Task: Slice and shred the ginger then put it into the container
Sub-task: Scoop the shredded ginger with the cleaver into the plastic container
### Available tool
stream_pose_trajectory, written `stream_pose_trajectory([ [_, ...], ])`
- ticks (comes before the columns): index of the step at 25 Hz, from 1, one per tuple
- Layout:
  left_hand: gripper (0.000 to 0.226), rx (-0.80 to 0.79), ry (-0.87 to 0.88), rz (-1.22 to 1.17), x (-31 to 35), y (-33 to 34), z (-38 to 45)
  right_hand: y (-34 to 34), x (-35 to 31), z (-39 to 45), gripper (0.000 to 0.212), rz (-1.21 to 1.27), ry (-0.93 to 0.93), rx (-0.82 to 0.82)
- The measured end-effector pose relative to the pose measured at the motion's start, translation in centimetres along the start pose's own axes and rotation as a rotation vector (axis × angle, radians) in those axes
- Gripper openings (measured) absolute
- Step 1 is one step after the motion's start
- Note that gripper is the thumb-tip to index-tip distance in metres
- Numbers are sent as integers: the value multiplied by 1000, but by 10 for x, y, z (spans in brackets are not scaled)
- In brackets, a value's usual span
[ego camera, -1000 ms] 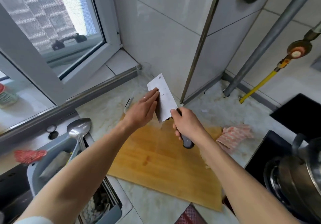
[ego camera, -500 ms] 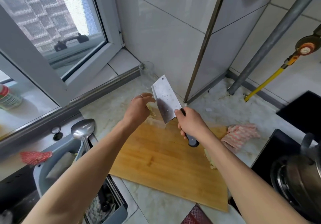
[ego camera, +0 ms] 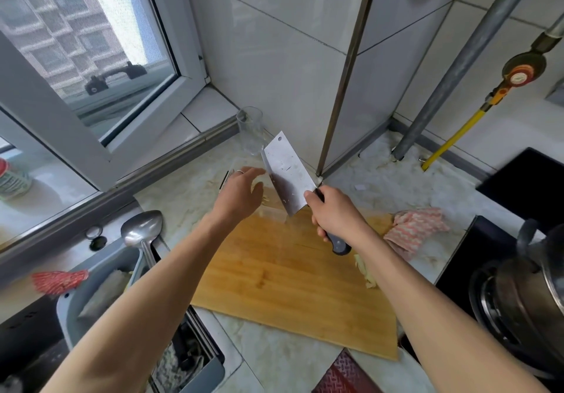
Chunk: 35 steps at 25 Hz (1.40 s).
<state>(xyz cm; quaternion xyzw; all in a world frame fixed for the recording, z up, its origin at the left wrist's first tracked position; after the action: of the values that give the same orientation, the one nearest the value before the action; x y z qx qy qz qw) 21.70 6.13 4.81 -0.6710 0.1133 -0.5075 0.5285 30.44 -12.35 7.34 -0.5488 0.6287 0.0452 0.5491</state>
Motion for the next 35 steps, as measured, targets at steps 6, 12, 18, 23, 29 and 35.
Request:
stream_pose_trajectory([
  [6,24,-77,-20,132,-11,6,-31,1,11,-11,33,34,-13,-1],
  [12,33,16,-2,92,6,-4,-59,2,21,-25,31,97,-8,-13],
  [18,56,-70,47,215,25,5,-63,10,10,-32,30,97,-57,-30],
  [23,39,-5,-93,187,2,-7,-73,7,14,-34,30,85,-52,-21],
  [29,32,-99,-61,233,0,12,-89,5,40,-43,33,192,-15,35],
  [35,30,52,-217,165,-2,17,-111,-1,103,-77,32,284,91,121],
])
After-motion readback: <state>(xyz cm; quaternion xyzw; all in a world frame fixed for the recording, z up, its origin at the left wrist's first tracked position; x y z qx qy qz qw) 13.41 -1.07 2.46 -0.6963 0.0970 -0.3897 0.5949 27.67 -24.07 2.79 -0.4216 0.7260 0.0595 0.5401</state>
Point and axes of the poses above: each hand's wrist, its own z-axis towards the middle knuckle, its own y-axis out of the palm, x = y × z, the point moved 9 cm from there along z, towards the middle knuckle, and after that the axes turned 1 degree about -x, right-handed, at the moved point
